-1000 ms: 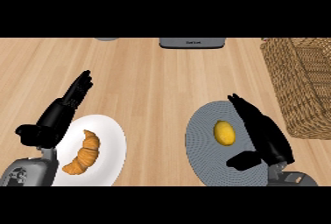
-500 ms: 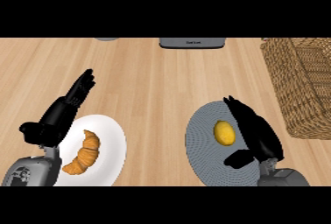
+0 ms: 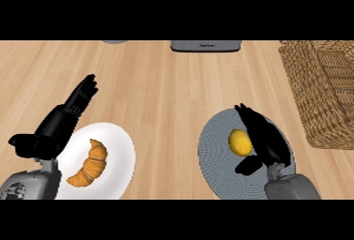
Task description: Pick the lemon from the placemat and place it in the basket
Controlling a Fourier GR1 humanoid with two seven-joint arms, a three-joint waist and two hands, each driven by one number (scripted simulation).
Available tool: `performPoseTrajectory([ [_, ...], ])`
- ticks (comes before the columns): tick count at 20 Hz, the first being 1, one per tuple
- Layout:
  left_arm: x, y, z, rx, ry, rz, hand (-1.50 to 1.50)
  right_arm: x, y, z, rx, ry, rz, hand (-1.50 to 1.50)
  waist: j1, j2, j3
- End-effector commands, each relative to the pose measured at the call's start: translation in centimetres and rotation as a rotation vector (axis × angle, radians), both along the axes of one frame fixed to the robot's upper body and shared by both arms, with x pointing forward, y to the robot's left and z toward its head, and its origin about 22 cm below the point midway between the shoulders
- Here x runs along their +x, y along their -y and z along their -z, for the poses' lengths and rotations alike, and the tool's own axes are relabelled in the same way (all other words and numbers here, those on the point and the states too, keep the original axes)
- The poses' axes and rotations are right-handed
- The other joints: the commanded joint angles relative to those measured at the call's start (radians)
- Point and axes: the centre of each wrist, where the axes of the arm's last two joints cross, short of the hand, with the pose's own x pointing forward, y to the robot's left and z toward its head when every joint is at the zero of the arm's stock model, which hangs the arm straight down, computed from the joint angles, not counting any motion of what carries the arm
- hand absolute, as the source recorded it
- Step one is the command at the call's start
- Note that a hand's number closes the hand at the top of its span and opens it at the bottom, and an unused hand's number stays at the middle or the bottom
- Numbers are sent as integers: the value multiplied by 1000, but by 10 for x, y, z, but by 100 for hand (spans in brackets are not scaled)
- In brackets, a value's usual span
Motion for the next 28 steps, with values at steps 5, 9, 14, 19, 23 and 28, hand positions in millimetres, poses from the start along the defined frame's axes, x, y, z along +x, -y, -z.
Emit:
performPoseTrajectory([
  [5,-6,-11,3,-3,-11,8,0,4,2,23,-12,-52,11,-150,-1,0,0],
  [9,9,-13,-1,-10,10,-5,0,16,7,36,3,-97,-29,-150,0,1,0],
  [14,-4,0,14,-7,1,3,0,23,10,29,-71,-168,-86,150,1,0,0],
  [19,10,-8,-6,-13,-9,9,0,7,4,43,-68,-118,-111,150,-2,0,0],
  [23,15,7,-2,1,0,-13,0,-6,-18,43,-146,-65,-187,150,-5,-1,0],
  [28,13,3,3,1,17,-9,0,-12,11,56,-178,11,-232,150,-4,0,0],
])
